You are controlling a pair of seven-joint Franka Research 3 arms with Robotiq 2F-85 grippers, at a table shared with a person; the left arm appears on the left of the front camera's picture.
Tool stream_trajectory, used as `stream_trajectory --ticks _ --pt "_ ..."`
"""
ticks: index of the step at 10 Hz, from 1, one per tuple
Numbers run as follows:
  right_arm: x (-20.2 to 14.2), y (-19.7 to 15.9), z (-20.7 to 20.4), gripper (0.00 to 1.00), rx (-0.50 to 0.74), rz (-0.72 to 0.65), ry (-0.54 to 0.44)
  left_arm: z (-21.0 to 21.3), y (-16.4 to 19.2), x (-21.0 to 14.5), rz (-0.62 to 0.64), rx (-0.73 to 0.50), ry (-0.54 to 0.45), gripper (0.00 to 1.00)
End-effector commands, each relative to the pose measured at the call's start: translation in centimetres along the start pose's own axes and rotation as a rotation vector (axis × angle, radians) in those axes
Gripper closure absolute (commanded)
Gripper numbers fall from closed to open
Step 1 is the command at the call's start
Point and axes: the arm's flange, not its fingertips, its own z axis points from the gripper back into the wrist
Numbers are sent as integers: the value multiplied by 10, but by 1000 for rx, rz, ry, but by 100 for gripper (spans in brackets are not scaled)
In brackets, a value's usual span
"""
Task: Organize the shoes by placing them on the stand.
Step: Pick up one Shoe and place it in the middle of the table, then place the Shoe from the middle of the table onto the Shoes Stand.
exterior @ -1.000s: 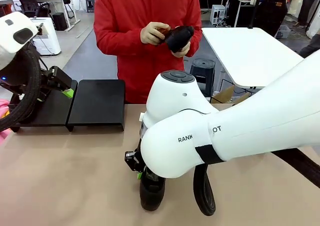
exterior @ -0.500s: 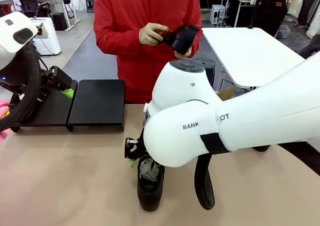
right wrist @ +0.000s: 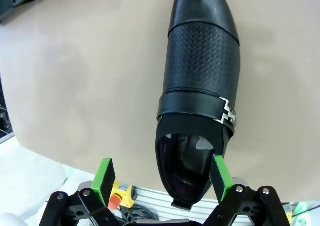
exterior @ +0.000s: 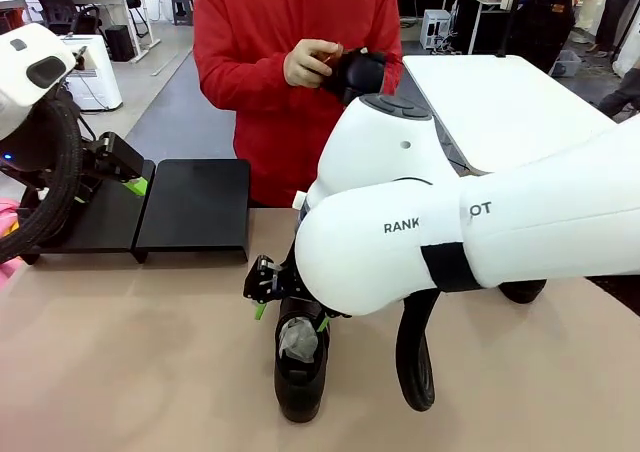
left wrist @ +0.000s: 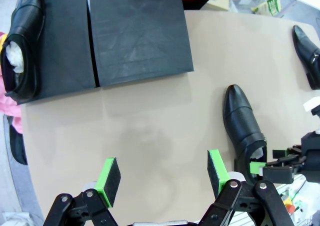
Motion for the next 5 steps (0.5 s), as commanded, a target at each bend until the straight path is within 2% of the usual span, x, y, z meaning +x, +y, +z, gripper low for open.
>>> stream_trajectory --ticks 1,5 --pt "1 4 -7 0 -1 -10 -14 0 3 1 -13 -1 -1 10" --pt "1 4 -7 0 -1 -10 -14 0 3 1 -13 -1 -1 10"
